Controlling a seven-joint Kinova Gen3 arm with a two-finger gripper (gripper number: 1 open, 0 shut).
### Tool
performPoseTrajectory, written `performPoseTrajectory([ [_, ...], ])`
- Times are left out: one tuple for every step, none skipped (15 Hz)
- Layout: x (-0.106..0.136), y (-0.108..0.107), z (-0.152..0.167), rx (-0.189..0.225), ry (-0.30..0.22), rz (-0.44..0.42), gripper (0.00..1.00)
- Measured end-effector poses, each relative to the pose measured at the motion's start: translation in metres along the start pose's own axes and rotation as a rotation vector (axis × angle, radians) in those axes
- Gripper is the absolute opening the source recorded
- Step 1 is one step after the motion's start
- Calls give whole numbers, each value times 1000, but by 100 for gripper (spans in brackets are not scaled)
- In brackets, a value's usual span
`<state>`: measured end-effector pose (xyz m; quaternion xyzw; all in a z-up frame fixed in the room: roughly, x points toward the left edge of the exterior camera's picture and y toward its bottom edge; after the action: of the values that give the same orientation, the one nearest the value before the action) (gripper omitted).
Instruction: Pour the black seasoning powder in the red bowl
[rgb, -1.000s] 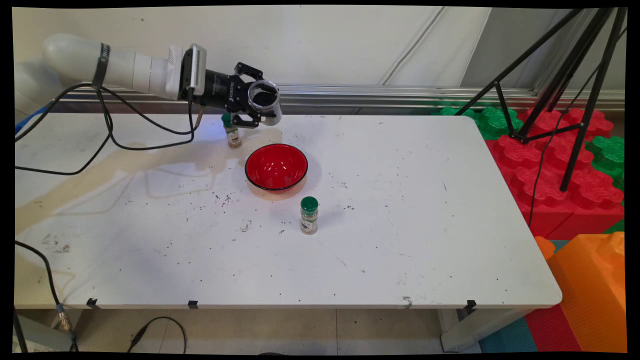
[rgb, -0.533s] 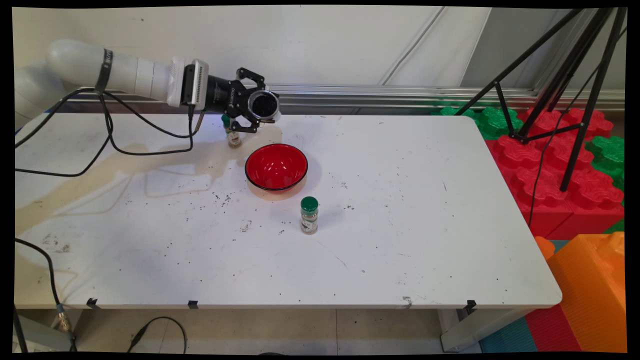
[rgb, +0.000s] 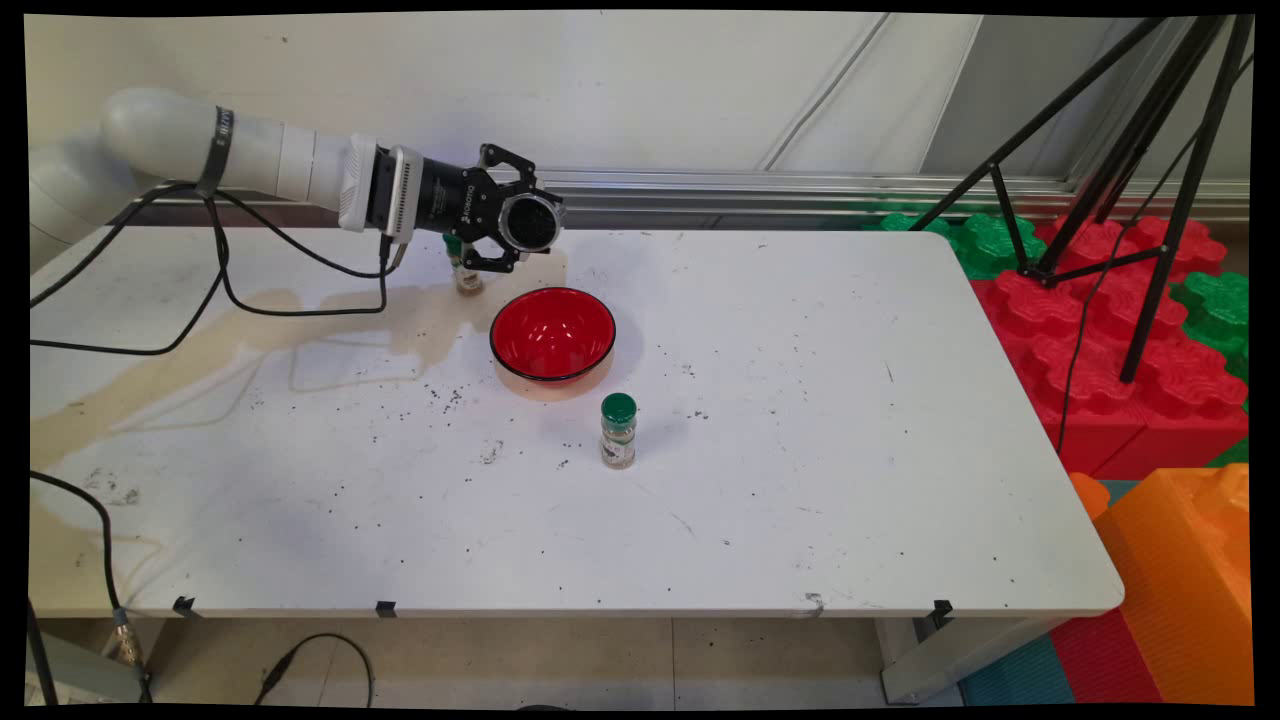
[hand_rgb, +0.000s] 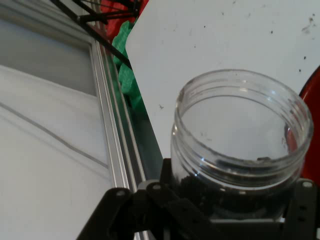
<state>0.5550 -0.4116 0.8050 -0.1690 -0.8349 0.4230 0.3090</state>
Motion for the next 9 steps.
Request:
performPoseTrajectory([
  [0,0,0,0,-1,15,0],
  [0,1,1,0,-2,38,0],
  [1,1,2,0,-3,54,0],
  [1,1,2,0,-4,77,0],
  [1,2,3,0,-5,91,0],
  [1,2,3,1,-6,113,0],
  [1,2,4,1,-7,127,0],
  [2,3,4,2,-8,149,0],
  [2,3,5,3,-9,164,0],
])
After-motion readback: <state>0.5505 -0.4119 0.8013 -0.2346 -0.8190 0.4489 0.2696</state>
